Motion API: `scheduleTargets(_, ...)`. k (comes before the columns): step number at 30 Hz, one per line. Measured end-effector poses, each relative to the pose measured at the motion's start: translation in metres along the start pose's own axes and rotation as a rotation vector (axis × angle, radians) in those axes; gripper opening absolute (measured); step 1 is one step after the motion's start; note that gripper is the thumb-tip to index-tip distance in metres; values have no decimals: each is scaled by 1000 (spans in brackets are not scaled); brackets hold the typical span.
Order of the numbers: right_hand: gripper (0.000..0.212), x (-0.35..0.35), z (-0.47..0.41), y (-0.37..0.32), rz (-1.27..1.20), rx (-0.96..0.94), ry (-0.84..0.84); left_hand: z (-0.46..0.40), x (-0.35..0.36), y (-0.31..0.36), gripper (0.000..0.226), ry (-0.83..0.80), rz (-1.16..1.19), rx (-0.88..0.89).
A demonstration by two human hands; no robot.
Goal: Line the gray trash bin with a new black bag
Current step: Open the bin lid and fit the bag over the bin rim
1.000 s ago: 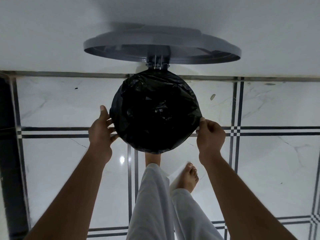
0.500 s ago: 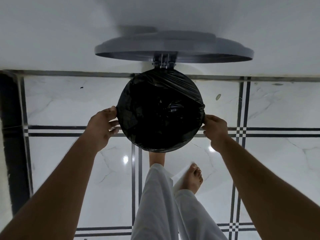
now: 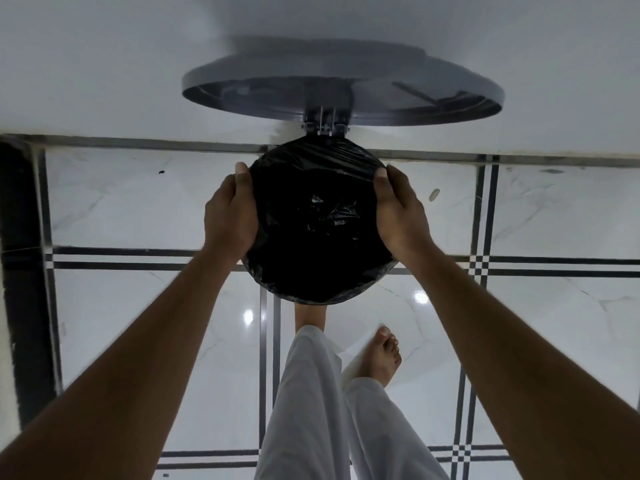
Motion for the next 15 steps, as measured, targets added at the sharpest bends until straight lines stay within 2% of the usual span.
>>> scheduleTargets(3, 52, 4, -16, -1, 23, 49, 25, -20, -3, 4, 77, -28, -56, -48)
scheduleTargets(5, 53, 3, -20, -9, 57, -30, 95, -23, -1, 17, 69, -50, 2, 20)
scheduleTargets(7, 51, 10, -20, -15, 121, -108, 75, -20, 7, 28, 68, -112, 0, 73)
scheduleTargets(9, 51, 17, -20, -15, 165, -94, 16, -19, 15, 32, 73, -150, -57, 62)
scheduleTargets(12, 51, 15, -26, -13, 192, -66, 40, -25, 15, 37, 80, -152, -93, 24)
scheduleTargets(15, 52, 11, -22, -13, 202, -163, 110, -26, 16, 46, 63, -117, -26, 125)
Point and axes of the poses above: each hand's wrist, its own z-axis away from the middle knuckle, its own x-axis out of the palm, y = z × x, the point moved 7 cm from there along -z, towards the middle knuckle, and after that the axes turned 10 degrees about y, right-handed, at the moved point
